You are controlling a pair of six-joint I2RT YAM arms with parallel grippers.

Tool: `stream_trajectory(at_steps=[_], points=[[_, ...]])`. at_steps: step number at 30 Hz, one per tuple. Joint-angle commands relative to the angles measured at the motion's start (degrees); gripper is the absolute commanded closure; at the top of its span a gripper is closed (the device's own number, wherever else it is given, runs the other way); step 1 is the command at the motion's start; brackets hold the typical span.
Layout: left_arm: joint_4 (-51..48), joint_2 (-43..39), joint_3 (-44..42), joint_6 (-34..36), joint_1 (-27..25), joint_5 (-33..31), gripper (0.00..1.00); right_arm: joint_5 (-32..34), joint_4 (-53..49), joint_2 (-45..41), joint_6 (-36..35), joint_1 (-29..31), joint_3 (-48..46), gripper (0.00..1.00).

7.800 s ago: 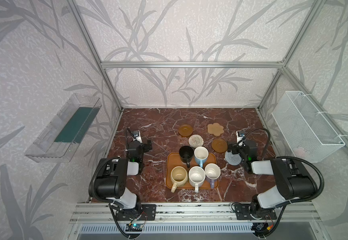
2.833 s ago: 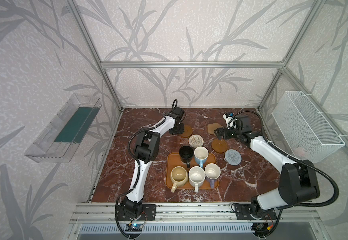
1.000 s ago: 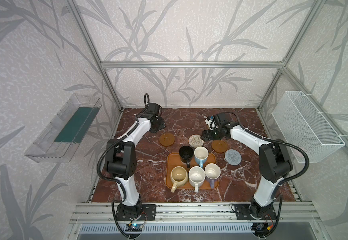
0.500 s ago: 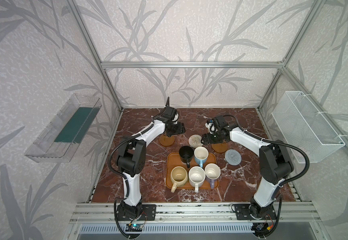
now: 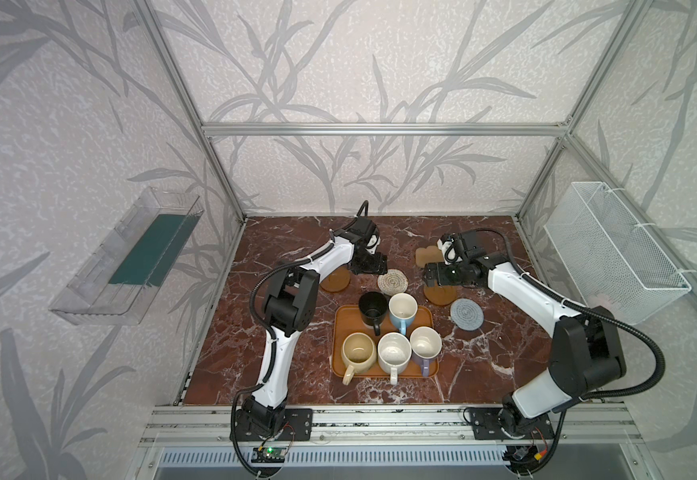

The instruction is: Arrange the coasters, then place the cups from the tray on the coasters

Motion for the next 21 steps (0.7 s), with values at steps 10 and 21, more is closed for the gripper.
stream_trajectory(at_steps=[10, 21], points=[[-9.30, 6.95, 8.65, 5.23, -3.01, -10.76, 0.36, -0.36, 0.58, -2.41, -0.44, -2.50, -4.38, 0.01], [-14.01, 7.97, 9.80, 1.52, -1.98, -21.85, 0.55, -0.32, 1.38, -2.87, -0.09, -2.75, -4.74, 0.01]])
